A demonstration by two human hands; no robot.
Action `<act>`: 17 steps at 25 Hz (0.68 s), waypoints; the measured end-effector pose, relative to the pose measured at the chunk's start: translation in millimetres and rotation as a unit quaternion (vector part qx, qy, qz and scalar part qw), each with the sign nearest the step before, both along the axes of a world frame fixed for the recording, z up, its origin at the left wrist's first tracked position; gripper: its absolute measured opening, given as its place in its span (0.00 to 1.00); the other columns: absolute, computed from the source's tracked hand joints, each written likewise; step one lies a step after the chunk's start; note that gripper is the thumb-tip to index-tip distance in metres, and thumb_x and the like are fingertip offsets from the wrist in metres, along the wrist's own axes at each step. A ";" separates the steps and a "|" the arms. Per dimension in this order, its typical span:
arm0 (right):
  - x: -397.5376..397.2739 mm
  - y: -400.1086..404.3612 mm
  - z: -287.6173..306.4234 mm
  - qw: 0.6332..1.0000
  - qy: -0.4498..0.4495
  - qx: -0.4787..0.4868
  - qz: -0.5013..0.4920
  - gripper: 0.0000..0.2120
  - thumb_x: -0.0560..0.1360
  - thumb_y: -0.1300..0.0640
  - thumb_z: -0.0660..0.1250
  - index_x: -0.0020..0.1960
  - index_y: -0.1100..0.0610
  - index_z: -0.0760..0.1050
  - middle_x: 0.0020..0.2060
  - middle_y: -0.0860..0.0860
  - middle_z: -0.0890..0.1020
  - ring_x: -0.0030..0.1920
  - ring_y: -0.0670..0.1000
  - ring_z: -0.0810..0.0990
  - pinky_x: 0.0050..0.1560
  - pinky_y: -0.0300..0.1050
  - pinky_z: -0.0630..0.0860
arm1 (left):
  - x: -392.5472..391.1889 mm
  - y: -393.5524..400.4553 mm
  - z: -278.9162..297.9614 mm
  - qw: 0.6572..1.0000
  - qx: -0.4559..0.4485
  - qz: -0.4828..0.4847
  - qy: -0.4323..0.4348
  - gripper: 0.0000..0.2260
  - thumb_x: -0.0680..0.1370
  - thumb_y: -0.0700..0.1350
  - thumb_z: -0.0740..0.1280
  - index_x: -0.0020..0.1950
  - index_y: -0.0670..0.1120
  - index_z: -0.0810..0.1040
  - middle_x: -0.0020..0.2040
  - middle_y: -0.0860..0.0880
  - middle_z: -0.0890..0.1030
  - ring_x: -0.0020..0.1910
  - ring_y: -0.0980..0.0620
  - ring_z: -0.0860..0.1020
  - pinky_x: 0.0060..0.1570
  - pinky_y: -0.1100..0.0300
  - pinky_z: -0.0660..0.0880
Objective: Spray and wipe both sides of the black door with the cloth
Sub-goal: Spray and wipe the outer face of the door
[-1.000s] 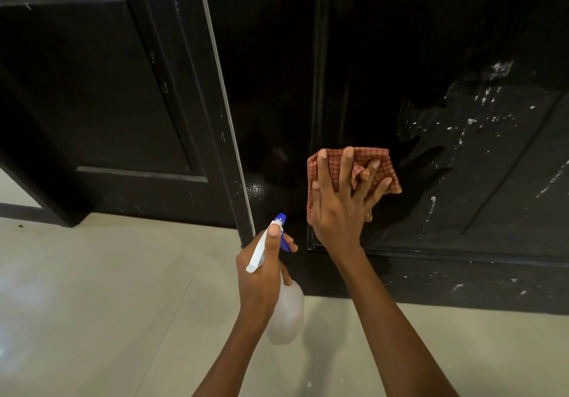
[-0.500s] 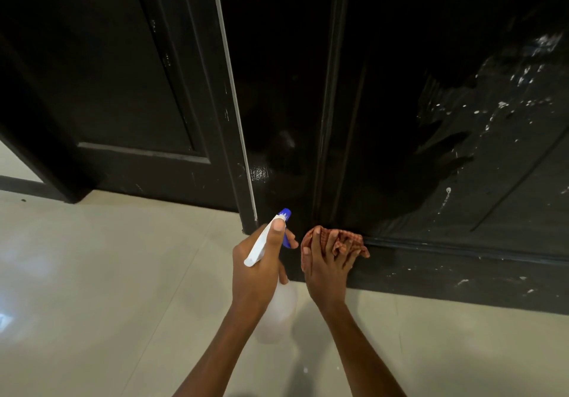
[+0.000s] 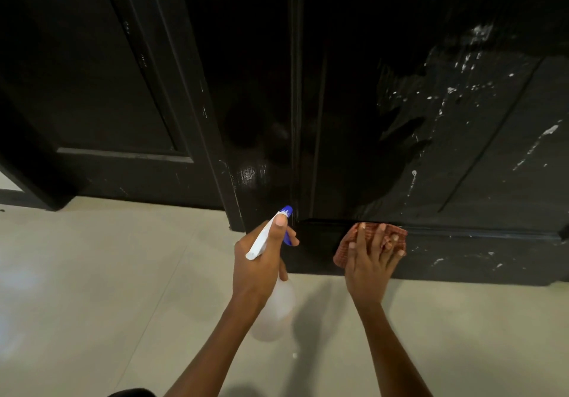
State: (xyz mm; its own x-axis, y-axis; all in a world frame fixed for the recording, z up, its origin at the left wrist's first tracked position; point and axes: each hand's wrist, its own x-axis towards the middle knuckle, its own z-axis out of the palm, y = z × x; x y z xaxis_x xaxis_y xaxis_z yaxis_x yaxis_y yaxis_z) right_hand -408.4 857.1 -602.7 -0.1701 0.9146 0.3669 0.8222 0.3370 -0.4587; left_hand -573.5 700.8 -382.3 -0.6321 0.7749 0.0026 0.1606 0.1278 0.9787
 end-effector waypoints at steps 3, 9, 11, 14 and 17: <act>-27.2 -5.1 15.7 0.985 0.153 -0.053 -0.064 0.29 0.85 0.41 0.42 0.83 0.45 0.36 0.82 0.60 0.42 0.80 0.70 0.44 0.77 0.73 0.47 | 1.7 -4.3 1.8 1.000 -0.003 0.006 0.005 0.25 0.69 0.68 0.56 0.38 0.49 0.80 0.37 0.52 0.83 0.26 0.50 0.76 0.30 0.57 0.78; -135.2 -48.0 28.5 0.985 0.166 -0.044 0.001 0.27 0.84 0.52 0.59 0.79 0.63 0.58 0.79 0.67 0.46 0.76 0.78 0.52 0.66 0.79 0.65 | -11.8 -19.5 -7.7 0.999 -0.007 0.030 0.015 0.27 0.69 0.68 0.56 0.43 0.47 0.82 0.32 0.48 0.81 0.24 0.54 0.76 0.27 0.67 0.75; -153.8 -52.7 34.0 0.986 0.168 0.000 0.018 0.42 0.75 0.52 0.74 0.78 0.65 0.53 0.77 0.66 0.49 0.74 0.76 0.58 0.61 0.75 0.73 | -17.9 -20.8 -13.6 0.998 -0.020 0.056 0.010 0.29 0.69 0.67 0.58 0.49 0.44 0.82 0.32 0.47 0.79 0.24 0.57 0.76 0.26 0.71 0.73; -151.7 -50.8 21.8 0.996 0.085 0.022 0.031 0.44 0.77 0.48 0.71 0.80 0.61 0.48 0.79 0.63 0.51 0.76 0.75 0.56 0.66 0.75 0.70 | -18.5 -14.6 -19.5 0.998 -0.032 0.052 0.010 0.30 0.69 0.66 0.58 0.53 0.43 0.81 0.34 0.48 0.80 0.25 0.58 0.77 0.26 0.72 0.72; -115.2 -33.0 -14.8 0.997 0.003 -0.030 0.077 0.30 0.86 0.44 0.52 0.84 0.49 0.47 0.83 0.58 0.48 0.80 0.71 0.45 0.75 0.75 0.55 | -5.3 1.1 -22.4 0.999 -0.038 0.036 -0.013 0.33 0.68 0.68 0.58 0.57 0.43 0.81 0.39 0.48 0.81 0.29 0.53 0.78 0.27 0.71 0.72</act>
